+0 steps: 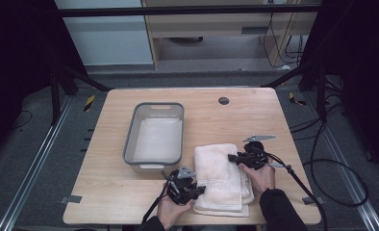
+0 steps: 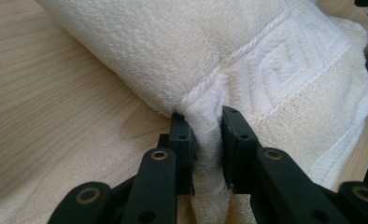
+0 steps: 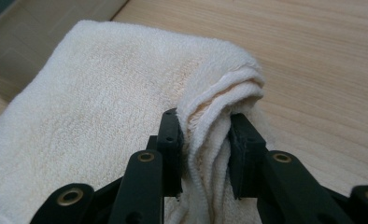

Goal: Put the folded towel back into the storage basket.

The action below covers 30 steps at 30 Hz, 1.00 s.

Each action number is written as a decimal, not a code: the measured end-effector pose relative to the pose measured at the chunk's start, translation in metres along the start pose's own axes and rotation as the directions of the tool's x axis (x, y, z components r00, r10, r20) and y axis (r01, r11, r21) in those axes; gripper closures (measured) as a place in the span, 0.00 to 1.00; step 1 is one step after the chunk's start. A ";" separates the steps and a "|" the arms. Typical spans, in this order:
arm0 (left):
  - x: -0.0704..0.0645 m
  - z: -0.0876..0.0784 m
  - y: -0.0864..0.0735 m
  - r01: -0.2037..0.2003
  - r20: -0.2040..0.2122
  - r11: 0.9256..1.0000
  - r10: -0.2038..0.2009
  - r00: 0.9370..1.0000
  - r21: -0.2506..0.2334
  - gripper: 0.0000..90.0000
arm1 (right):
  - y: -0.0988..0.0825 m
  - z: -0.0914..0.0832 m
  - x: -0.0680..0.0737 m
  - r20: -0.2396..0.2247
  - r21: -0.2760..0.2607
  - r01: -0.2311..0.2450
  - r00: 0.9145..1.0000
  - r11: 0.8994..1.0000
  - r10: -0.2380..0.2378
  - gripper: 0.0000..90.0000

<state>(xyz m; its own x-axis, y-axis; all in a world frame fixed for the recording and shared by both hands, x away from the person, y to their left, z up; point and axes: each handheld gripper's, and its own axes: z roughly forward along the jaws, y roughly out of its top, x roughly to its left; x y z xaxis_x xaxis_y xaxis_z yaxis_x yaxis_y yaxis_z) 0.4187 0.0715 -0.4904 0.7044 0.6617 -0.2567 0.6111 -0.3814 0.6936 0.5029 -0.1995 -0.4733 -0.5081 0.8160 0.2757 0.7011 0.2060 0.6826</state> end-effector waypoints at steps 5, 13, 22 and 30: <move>-0.001 -0.006 0.002 0.004 0.014 1.000 -0.004 1.000 -0.014 0.84 | 0.003 -0.014 0.006 0.004 -0.041 0.023 1.000 0.999 -0.023 0.78; -0.005 -0.023 0.009 -0.024 0.020 0.997 0.025 0.999 -0.073 0.84 | 0.012 -0.037 0.016 0.006 -0.110 0.048 0.999 0.993 -0.047 0.78; -0.011 -0.040 0.017 -0.064 -0.008 0.989 0.063 0.998 -0.134 0.84 | 0.021 -0.058 0.028 0.015 -0.191 0.078 0.997 0.978 -0.077 0.78; -0.017 -0.054 0.026 -0.102 -0.033 0.980 0.098 0.995 -0.172 0.84 | 0.028 -0.071 0.035 0.018 -0.250 0.090 0.996 0.964 -0.089 0.78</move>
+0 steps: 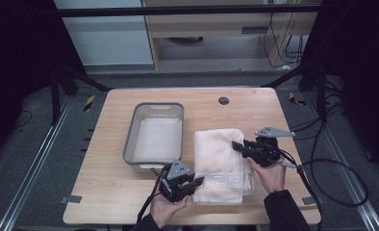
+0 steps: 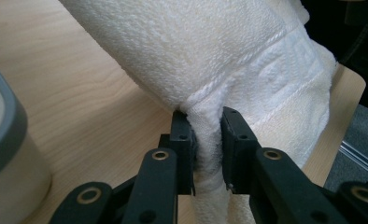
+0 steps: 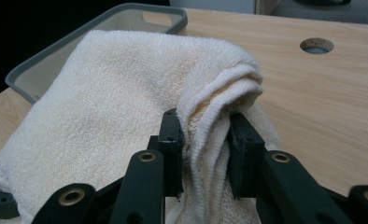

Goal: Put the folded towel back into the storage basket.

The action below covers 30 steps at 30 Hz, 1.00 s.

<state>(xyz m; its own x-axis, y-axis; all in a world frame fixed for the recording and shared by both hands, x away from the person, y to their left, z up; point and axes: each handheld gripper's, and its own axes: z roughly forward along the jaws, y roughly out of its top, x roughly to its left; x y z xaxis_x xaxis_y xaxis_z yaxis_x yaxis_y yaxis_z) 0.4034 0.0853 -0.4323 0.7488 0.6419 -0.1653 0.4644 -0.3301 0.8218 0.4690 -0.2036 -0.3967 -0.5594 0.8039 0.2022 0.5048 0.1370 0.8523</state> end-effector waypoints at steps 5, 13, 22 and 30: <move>0.000 -0.008 0.008 -0.016 -0.012 1.000 0.016 1.000 -0.021 0.84 | 0.008 -0.006 0.005 0.000 -0.038 0.012 1.000 0.999 -0.012 0.78; 0.004 -0.020 0.022 -0.027 -0.029 0.998 0.025 0.999 -0.062 0.84 | 0.023 -0.011 0.011 0.005 -0.093 0.025 1.000 0.995 -0.024 0.78; 0.009 -0.032 0.034 -0.038 -0.050 0.995 0.033 0.998 -0.096 0.84 | 0.040 -0.013 0.020 0.012 -0.149 0.045 0.999 0.988 -0.044 0.79; 0.013 -0.041 0.043 -0.044 -0.059 0.991 0.037 0.998 -0.128 0.85 | 0.052 -0.015 0.024 0.016 -0.188 0.053 0.999 0.981 -0.051 0.79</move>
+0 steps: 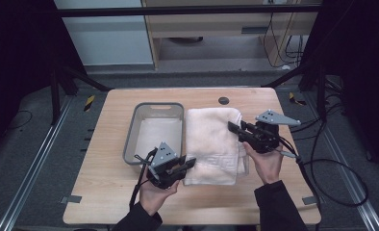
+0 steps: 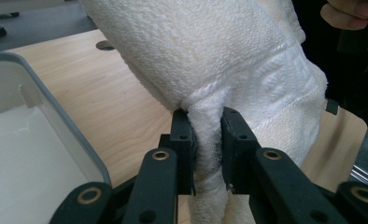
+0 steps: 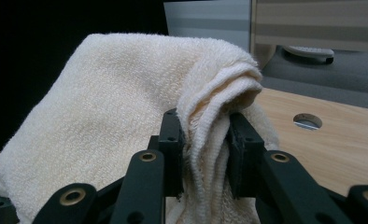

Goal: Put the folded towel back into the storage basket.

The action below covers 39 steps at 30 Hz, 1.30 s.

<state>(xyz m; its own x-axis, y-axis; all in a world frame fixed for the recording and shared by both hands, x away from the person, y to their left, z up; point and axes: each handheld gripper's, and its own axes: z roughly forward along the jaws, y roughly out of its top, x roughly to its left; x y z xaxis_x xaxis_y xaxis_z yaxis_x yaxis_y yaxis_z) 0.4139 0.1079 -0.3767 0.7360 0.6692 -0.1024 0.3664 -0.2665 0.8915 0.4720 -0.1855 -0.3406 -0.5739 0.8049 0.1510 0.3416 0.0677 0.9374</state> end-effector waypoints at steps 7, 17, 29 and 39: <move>0.003 -0.005 0.008 -0.013 -0.011 1.000 0.013 1.000 -0.016 0.84 | 0.009 0.000 0.004 0.003 -0.022 0.009 1.000 1.000 -0.009 0.79; 0.008 -0.015 0.020 -0.029 -0.026 0.999 0.028 0.999 -0.042 0.85 | 0.023 0.002 0.009 0.006 -0.050 0.019 1.000 0.999 -0.019 0.79; 0.015 -0.031 0.034 -0.035 -0.048 0.995 0.031 0.998 -0.089 0.85 | 0.039 0.005 0.018 0.005 -0.098 0.023 1.000 0.995 -0.023 0.79; 0.023 -0.042 0.036 -0.031 -0.070 0.994 0.023 0.997 -0.107 0.85 | 0.046 0.016 0.026 -0.003 -0.111 0.023 1.000 0.994 -0.024 0.79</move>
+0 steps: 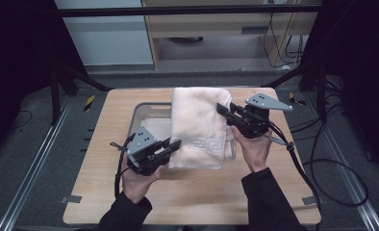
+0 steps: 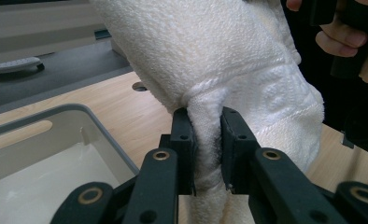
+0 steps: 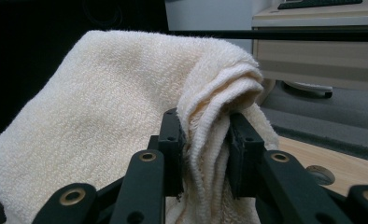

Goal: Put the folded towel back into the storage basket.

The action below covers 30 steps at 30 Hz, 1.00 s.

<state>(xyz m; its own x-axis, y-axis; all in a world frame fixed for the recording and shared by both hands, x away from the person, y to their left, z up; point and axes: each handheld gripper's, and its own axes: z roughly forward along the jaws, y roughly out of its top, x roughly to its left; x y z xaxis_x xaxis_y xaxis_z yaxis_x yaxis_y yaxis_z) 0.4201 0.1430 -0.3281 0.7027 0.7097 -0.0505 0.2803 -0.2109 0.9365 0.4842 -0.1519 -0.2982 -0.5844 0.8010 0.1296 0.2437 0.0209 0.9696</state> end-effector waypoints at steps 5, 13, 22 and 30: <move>0.006 -0.006 0.000 0.007 -0.010 1.000 -0.007 1.000 -0.012 0.85 | 0.003 0.007 0.005 -0.008 -0.004 0.000 1.000 1.000 0.000 0.79; 0.015 -0.017 0.001 0.025 -0.023 0.999 -0.026 0.999 -0.036 0.85 | 0.009 0.018 0.015 -0.017 -0.006 0.004 1.000 1.000 -0.004 0.79; 0.025 -0.032 0.005 0.034 -0.043 0.997 -0.037 0.998 -0.064 0.85 | 0.019 0.030 0.028 -0.024 -0.010 0.019 1.000 1.000 -0.019 0.79; 0.037 -0.043 0.005 0.046 -0.066 0.996 -0.051 0.997 -0.077 0.85 | 0.024 0.044 0.038 -0.039 -0.009 0.023 0.999 1.000 -0.024 0.78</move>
<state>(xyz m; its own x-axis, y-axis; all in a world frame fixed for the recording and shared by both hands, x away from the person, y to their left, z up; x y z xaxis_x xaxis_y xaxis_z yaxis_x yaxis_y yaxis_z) 0.4188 0.1969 -0.3107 0.6430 0.7622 -0.0752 0.2608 -0.1256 0.9572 0.5018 -0.0944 -0.2790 -0.6196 0.7765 0.1147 0.2229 0.0339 0.9743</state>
